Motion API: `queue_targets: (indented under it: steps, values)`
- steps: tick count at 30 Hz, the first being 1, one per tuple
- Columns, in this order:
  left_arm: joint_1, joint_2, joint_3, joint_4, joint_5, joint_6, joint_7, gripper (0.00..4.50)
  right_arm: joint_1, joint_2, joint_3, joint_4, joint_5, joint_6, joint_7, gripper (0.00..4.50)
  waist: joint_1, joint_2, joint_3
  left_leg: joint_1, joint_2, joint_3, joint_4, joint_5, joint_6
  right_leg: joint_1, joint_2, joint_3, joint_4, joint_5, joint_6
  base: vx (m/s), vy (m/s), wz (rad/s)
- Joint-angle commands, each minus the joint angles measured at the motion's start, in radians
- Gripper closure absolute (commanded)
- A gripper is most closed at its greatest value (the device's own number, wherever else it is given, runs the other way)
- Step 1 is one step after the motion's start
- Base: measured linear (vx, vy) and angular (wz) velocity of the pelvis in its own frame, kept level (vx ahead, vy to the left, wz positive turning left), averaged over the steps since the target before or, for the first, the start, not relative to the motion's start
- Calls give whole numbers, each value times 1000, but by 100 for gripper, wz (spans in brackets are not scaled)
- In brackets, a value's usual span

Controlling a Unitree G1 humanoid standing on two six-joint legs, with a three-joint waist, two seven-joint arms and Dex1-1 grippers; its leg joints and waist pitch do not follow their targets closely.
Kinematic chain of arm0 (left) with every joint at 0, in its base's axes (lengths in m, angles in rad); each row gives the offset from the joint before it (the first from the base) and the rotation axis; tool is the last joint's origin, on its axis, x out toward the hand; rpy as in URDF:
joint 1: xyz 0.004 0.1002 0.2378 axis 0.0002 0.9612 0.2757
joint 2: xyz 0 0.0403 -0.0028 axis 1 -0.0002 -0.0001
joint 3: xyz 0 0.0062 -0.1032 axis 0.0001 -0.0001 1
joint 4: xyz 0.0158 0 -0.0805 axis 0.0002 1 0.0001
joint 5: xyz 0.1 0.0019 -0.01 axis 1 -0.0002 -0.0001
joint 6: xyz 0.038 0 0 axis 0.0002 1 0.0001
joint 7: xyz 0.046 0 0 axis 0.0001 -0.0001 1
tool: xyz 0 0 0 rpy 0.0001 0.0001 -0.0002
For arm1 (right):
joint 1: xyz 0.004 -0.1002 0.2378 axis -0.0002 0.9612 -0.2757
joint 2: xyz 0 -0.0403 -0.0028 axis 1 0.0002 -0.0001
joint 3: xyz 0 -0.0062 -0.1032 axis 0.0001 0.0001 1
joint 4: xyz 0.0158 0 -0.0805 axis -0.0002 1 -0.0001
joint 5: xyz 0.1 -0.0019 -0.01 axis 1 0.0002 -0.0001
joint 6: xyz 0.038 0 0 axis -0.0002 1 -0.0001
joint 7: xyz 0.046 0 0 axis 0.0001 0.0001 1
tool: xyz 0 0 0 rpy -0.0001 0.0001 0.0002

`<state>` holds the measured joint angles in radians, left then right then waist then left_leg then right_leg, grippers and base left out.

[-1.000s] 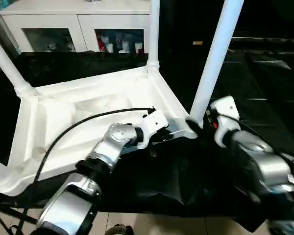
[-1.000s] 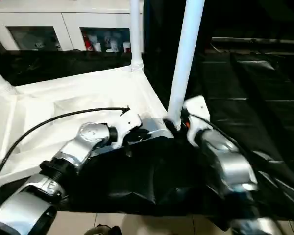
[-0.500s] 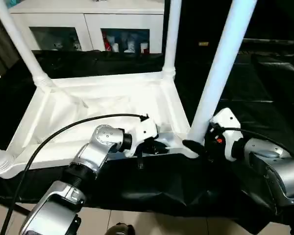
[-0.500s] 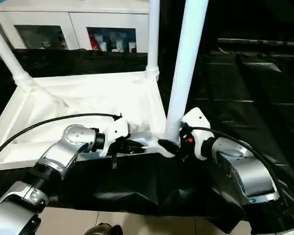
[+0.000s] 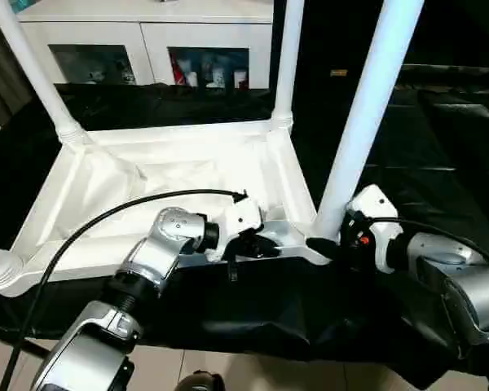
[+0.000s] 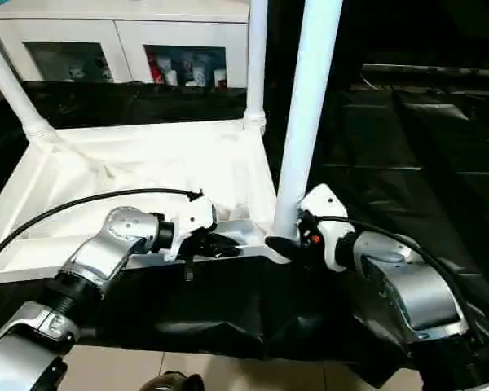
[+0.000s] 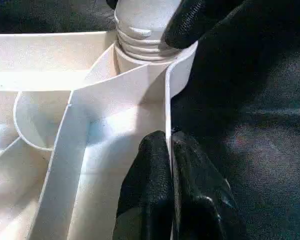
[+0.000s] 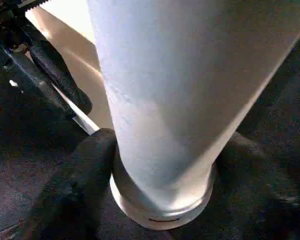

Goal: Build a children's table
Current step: Rotate leg to tighten

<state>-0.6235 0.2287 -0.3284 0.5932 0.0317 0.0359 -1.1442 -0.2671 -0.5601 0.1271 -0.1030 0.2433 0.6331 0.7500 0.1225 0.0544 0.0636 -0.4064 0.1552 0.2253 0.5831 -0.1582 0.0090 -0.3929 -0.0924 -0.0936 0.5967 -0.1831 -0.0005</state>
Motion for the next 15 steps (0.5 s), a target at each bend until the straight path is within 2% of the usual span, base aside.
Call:
queue_targets:
  steps: [1,6,9,10,12,13,14,15]
  values:
    - [-11,-9,9,-57,-45,-17,-27,450,4,0,3,-8,5,13,1,173,-2,-19,-72,38,93,-56,-61,-214,40,36,-93,63,-69,-181,-207,0,0,0]
    - [-13,-13,10,-51,-43,-17,-24,450,7,14,-7,-3,15,12,-7,185,-3,-16,-72,39,94,-57,-62,-226,33,36,-93,63,-69,-185,-209,0,0,0]
    - [-34,-47,18,12,1,8,94,450,16,105,-32,31,7,10,-111,187,-8,-17,-73,38,93,-58,-62,-235,23,33,-93,64,-69,-190,-213,0,0,0]
    - [-34,-47,18,12,1,8,94,450,16,105,-32,31,7,10,-111,187,-10,-18,-71,38,91,-57,-62,-241,20,32,-92,64,-72,-200,-212,0,0,0]
    - [-58,-77,24,68,31,23,187,450,4,185,-53,89,-18,5,-225,187,-13,-19,-70,41,90,-60,-64,-278,-2,32,-95,63,-79,-266,-200,0,0,0]
    - [-71,-95,29,95,42,29,237,450,-3,222,-61,123,-36,-6,-285,187,-17,-18,-67,47,89,-59,-65,-302,-15,25,-95,63,-84,-301,-195,0,0,0]
    - [-80,-109,35,109,43,45,266,450,-11,249,-72,147,-40,-8,-325,187,-17,-18,-67,47,89,-59,-65,-302,-15,25,-95,63,-84,-301,-195,0,0,0]
    - [-89,-125,42,124,44,61,298,450,-19,278,-85,174,-45,-11,-368,187,-22,-18,-66,49,88,-64,-68,-337,-42,27,-98,63,-89,-354,-178,0,0,0]
